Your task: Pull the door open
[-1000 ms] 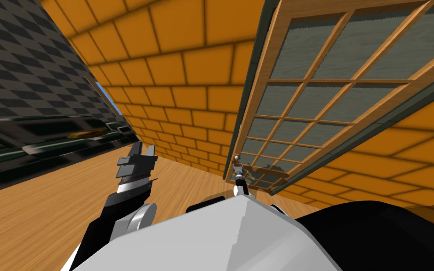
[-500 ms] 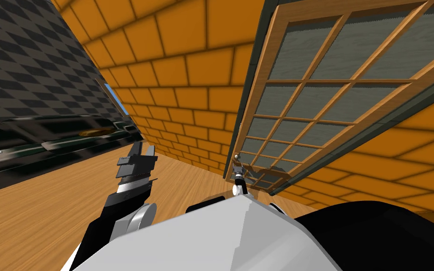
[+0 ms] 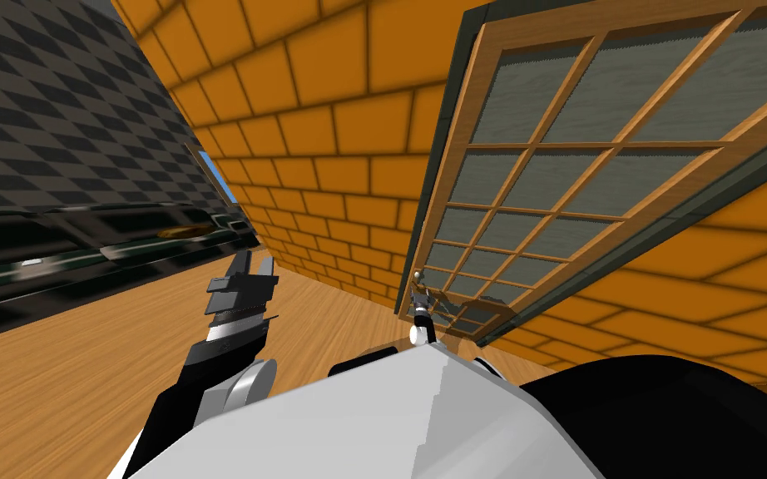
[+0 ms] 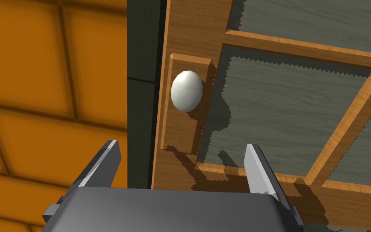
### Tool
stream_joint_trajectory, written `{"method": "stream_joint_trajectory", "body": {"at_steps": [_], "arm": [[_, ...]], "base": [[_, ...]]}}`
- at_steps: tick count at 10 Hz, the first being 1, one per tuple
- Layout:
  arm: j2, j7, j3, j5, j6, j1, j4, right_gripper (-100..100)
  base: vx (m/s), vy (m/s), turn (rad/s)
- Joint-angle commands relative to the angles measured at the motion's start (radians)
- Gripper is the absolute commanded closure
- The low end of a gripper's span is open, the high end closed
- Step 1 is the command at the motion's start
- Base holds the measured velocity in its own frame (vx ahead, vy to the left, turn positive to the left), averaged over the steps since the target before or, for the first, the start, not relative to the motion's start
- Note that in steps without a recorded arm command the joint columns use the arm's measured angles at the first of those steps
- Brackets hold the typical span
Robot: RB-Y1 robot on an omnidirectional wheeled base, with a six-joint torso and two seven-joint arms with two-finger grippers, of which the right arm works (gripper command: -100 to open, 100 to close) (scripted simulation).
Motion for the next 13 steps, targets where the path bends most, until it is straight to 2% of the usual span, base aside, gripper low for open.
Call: {"method": "stream_joint_trajectory", "body": {"at_steps": [1,4,5,6,8,10,11,13], "arm": [[0.003,-0.047,0.004,-0.014,-0.003,-0.005,0.002,-100],[0.008,-0.107,0.009,-0.035,-0.007,-0.012,0.004,-100],[0.007,-0.091,0.008,-0.031,-0.006,-0.010,0.004,-100],[-0.021,-0.128,0.010,-0.034,-0.010,0.004,0.009,-100],[-0.039,-0.149,0.012,-0.036,-0.012,0.013,0.012,-100],[-0.079,-0.196,0.015,-0.040,-0.017,0.033,0.020,-100],[-0.089,-0.208,0.016,-0.042,-0.018,0.038,0.021,-100],[-0.126,-0.251,0.018,-0.045,-0.023,0.057,0.028,-100]], "base": [[-0.064,-0.012,0.063],[-0.063,-0.003,0.051],[-0.031,0.001,0.009],[0.139,-0.013,0.054],[0.209,-0.007,0.043],[0.144,-0.008,0.056],[0.156,-0.005,0.040],[0.196,-0.010,0.047]]}}
